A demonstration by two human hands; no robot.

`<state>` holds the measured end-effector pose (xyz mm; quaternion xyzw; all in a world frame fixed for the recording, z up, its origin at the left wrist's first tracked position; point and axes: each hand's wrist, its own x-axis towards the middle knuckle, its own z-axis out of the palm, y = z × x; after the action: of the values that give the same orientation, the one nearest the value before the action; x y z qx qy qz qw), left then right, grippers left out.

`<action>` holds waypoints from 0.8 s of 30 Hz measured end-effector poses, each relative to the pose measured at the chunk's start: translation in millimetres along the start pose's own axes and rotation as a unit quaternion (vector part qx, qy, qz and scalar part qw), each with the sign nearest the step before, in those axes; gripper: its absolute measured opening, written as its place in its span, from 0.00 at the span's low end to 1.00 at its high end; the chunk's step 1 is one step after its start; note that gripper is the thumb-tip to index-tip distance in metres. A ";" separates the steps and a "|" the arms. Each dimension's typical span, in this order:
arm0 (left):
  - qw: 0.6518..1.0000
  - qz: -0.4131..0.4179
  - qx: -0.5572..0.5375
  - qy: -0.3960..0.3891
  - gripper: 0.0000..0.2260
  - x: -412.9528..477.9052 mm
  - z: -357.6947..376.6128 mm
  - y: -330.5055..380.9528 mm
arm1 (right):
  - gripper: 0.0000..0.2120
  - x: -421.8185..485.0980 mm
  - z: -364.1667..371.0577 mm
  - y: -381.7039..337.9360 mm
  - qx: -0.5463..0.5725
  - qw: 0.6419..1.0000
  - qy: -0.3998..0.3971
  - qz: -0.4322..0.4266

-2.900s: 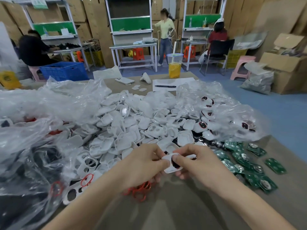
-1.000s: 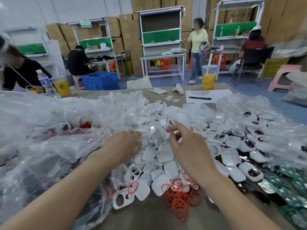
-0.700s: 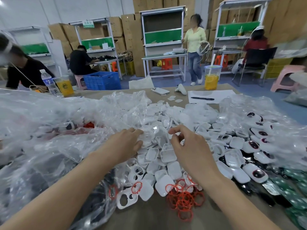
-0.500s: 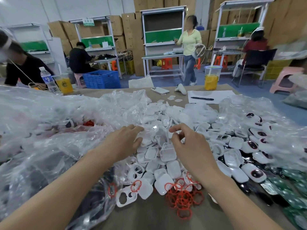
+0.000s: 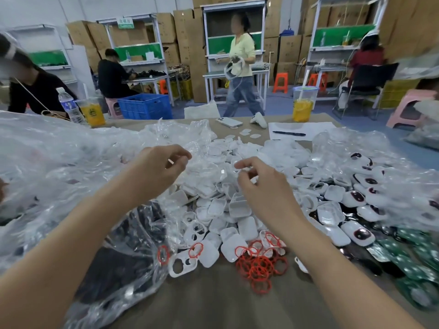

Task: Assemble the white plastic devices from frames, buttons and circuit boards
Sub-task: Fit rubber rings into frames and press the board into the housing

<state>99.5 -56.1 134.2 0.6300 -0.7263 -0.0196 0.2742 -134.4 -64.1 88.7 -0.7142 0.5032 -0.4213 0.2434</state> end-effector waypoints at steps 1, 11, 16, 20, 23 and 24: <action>1.000 0.000 0.001 -0.001 0.09 -3.3 -3.2 2.1 | 0.09 -2.9 6.0 -2.9 -0.002 1.000 -0.013 -0.012; 0.992 -0.008 0.045 -0.118 0.12 -27.9 12.3 2.4 | 0.10 -8.5 -3.0 10.5 -0.018 1.000 -0.010 0.001; 0.976 0.042 0.055 -0.204 0.14 -38.2 51.9 28.3 | 0.10 -10.0 -42.4 41.2 -0.050 0.998 0.033 0.036; 0.978 0.083 0.048 -0.186 0.19 -54.2 91.7 49.0 | 0.11 -22.5 -68.8 78.9 -0.093 0.992 0.059 0.060; 0.978 0.151 0.027 -0.143 0.20 -60.1 111.6 66.7 | 0.16 -30.7 -76.6 103.6 -0.152 0.985 0.057 0.064; 0.975 0.170 0.015 -0.141 0.20 -60.1 117.1 72.3 | 0.18 -32.6 -76.7 108.9 -0.181 0.980 0.053 0.067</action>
<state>-12.0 -22.7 39.4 0.4925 -0.8542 -0.0504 0.1590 -259.8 -68.9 33.4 -0.6878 0.6298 -0.3436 0.1107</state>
